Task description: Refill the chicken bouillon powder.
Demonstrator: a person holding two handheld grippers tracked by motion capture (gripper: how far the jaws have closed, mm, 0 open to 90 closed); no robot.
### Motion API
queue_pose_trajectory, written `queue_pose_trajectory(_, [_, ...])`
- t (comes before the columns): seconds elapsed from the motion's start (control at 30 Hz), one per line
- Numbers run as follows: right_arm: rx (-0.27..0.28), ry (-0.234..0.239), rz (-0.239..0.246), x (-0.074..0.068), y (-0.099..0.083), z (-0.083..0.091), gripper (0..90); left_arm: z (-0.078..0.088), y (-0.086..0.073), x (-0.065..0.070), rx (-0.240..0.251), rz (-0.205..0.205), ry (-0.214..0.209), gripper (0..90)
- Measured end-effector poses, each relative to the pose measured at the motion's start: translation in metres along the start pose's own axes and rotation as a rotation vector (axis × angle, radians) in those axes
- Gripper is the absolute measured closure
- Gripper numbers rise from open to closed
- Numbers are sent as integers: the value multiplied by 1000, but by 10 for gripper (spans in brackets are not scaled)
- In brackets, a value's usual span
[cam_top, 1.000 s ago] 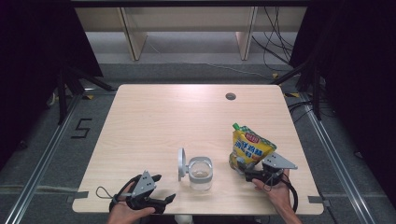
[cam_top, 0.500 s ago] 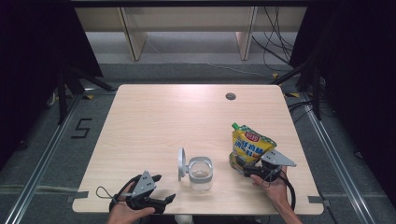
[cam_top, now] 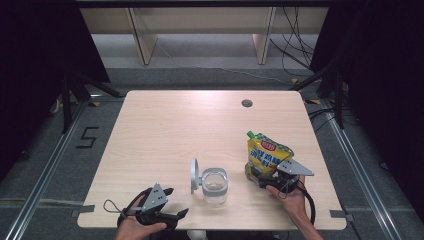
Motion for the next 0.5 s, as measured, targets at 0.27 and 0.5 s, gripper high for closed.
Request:
queue_pose_trajectory(0.27, [-11,-14,-32,-4,4,0,257,-1,0,0,1,17,-3,178])
queue_pose_trajectory(0.5, [-60,-30,18,-12,8,8,303,4,0,-2,-5,-2,20,179])
Point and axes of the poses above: each handheld gripper's, and its own axes: z roughly backward along the jaws, y roughly out of its top, x roughly to its right, the point moved 3 cm from there along -z, roughly forward along the jaws, and after that the axes turned 14 degrees about -x, right-handed, at the moved point
